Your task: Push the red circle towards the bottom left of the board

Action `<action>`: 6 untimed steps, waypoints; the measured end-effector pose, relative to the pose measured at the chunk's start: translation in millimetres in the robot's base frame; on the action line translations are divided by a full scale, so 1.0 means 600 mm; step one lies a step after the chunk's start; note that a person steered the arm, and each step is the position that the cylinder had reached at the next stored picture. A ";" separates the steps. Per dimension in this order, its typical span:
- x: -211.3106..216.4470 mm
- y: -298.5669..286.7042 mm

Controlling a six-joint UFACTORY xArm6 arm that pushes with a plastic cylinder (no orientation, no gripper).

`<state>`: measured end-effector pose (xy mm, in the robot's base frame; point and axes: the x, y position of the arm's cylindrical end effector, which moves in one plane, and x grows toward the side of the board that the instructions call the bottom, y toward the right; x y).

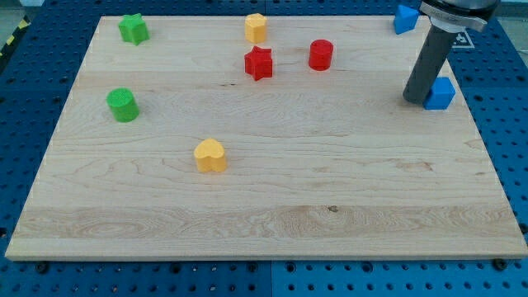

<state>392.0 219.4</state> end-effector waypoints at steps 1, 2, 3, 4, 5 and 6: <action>-0.007 -0.001; -0.063 -0.023; -0.149 -0.052; -0.214 -0.106; -0.211 -0.190; -0.206 -0.192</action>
<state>268.6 104.3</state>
